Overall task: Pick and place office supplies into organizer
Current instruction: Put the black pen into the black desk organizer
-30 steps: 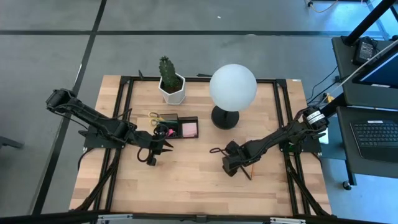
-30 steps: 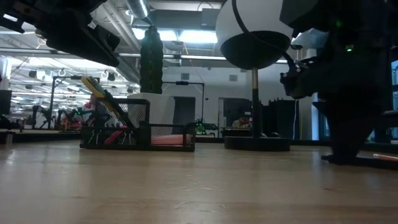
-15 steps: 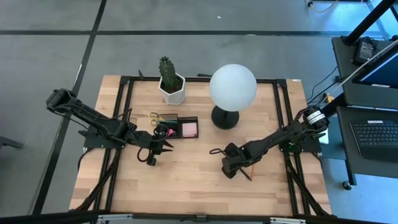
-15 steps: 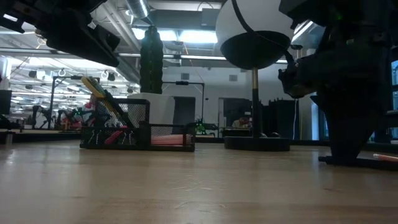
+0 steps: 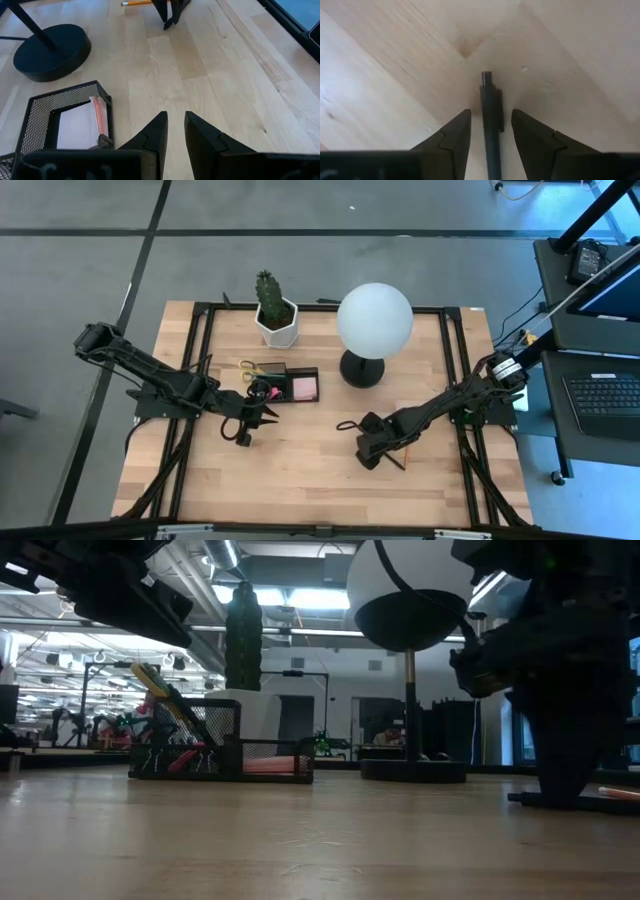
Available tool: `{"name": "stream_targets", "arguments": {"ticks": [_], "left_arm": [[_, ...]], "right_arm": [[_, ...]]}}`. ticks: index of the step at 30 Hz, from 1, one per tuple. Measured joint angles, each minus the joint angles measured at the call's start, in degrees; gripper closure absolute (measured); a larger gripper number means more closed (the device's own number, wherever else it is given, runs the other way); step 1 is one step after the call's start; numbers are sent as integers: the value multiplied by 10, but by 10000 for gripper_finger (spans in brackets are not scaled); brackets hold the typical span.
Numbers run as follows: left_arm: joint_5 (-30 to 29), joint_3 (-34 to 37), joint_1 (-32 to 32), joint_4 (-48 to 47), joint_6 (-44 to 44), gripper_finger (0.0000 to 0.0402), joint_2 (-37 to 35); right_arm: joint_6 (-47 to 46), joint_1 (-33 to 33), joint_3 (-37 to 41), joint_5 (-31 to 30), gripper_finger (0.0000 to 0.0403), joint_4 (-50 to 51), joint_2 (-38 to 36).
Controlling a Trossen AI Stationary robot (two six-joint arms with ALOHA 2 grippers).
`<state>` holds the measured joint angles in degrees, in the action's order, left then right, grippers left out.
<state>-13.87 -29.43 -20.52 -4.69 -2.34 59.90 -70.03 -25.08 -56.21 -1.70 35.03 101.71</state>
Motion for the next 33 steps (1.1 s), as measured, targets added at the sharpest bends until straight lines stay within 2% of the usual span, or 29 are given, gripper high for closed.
{"name": "stream_targets", "arguments": {"ticks": [13,33], "left_arm": [[0,0,0,0,0,341,0],[0,0,0,2,0,341,0]], "right_arm": [[30,0,1,-50,254,52,0],[29,2,3,-55,253,-38,0]]}}
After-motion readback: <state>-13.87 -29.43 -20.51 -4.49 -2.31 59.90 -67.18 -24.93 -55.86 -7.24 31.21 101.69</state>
